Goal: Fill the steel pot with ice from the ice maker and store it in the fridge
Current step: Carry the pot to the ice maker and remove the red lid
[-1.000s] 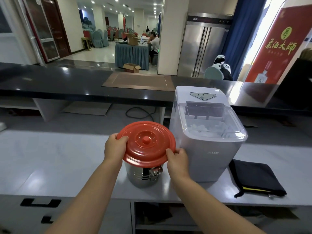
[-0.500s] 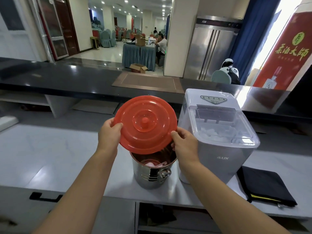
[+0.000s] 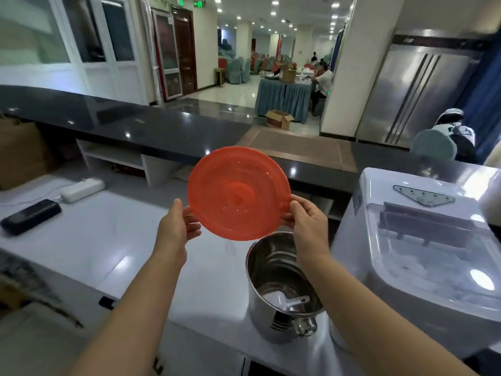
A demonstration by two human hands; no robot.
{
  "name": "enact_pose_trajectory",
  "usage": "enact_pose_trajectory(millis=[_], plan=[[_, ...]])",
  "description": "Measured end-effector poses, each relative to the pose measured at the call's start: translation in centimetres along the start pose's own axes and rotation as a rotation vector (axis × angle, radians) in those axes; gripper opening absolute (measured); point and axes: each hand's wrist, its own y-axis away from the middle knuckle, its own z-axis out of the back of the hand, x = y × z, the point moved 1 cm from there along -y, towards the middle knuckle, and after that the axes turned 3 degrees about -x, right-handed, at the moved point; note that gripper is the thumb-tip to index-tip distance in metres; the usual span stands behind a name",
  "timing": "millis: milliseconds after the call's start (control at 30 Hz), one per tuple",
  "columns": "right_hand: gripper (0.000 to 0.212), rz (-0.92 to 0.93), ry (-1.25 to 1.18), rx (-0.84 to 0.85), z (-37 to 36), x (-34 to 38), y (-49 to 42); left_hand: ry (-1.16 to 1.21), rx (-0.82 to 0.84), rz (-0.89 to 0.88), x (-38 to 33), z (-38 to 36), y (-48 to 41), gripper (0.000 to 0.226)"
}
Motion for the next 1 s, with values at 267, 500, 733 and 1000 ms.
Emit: enact_pose_trajectory(millis=[267, 500, 733, 1000], plan=[[0.021, -0.043, -0.040, 0.131, -3.4, -1.7, -4.5, 0.032, -0.025, 0.043, 1.0, 1.9, -3.2, 0.021], [0.019, -0.137, 0.041, 0.211, -5.2, -4.1, -5.0, -0.061, -0.081, 0.050, 3.2, 4.7, -5.1, 0.021], [0.019, -0.160, 0.101, 0.140, -4.7, -4.5, -5.4, -0.118, -0.143, 0.083, 4.6, 5.4, -7.9, 0.017], [0.022, -0.177, 0.182, 0.001, -3.9, -4.5, -4.7, -0.378, 0.030, 0.161, 7.6, 5.7, -10.6, 0.033]])
